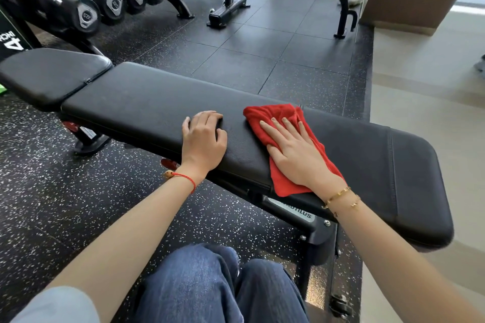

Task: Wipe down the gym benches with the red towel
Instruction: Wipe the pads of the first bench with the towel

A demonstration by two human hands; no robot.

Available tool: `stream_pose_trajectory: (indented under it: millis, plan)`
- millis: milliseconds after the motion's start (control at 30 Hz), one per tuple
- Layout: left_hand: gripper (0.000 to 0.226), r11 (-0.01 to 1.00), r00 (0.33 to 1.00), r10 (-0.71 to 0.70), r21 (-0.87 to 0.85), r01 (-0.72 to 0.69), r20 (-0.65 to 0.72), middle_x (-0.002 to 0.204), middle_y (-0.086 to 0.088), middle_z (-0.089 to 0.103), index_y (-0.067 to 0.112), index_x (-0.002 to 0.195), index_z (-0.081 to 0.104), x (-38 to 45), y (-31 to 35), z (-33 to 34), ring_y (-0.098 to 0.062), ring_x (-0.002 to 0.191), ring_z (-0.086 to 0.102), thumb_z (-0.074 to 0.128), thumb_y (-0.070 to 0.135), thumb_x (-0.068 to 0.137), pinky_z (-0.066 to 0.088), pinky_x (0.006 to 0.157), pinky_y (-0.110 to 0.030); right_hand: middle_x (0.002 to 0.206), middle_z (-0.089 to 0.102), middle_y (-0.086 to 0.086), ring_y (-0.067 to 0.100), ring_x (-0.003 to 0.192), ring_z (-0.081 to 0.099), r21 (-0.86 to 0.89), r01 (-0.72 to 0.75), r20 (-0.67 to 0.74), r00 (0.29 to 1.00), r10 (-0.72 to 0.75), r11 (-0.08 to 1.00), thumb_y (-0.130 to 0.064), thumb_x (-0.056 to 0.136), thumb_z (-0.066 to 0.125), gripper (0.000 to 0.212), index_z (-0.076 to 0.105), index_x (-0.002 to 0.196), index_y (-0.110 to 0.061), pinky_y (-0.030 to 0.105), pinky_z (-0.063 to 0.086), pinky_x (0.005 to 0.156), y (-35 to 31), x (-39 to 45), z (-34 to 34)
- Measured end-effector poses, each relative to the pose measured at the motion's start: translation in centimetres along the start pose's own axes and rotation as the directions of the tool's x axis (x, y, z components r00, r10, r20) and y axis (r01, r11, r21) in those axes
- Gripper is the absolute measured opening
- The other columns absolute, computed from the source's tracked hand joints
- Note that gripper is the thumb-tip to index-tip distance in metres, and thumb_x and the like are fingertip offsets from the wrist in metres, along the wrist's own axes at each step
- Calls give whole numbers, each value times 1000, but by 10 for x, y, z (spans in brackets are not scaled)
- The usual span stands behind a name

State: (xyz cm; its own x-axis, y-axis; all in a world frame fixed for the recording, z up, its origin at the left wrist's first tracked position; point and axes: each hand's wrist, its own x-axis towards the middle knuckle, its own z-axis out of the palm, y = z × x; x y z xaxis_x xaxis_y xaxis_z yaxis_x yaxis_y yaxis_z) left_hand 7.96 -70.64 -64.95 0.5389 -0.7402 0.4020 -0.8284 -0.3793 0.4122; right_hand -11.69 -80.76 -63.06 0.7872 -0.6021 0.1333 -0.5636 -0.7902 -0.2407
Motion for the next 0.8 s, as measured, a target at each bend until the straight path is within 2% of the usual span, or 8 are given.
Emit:
stream_pose_trajectory:
  millis: [367,633,800]
  plan:
    - [37,1000,1000,-4,-13,5,18,136,-3,56,14,127,58,-4,5,-3,-19,132,44,48,17,92,17,120,-50,163,14,1,23,151,5,4,-215,6,977,215,977,-34,101,31,55,18,154,-30,42,-9,121,13,49,-5]
    - [36,1000,1000,-14,-2,14,2,135,-2,57,15,125,59,-3,5,-4,-19,131,46,48,18,91,18,119,-48,162,15,-4,20,151,5,55,-36,16,999,35,998,-34,100,35,55,19,153,-36,38,-10,121,8,3,-5]
    - [35,1000,1000,-6,-3,6,-3,133,-3,58,15,124,59,-3,5,-4,-20,129,47,49,18,91,19,119,-48,162,15,-5,18,151,4,61,-26,28,999,25,998,-36,101,34,54,18,153,-36,37,-11,121,9,-3,-7]
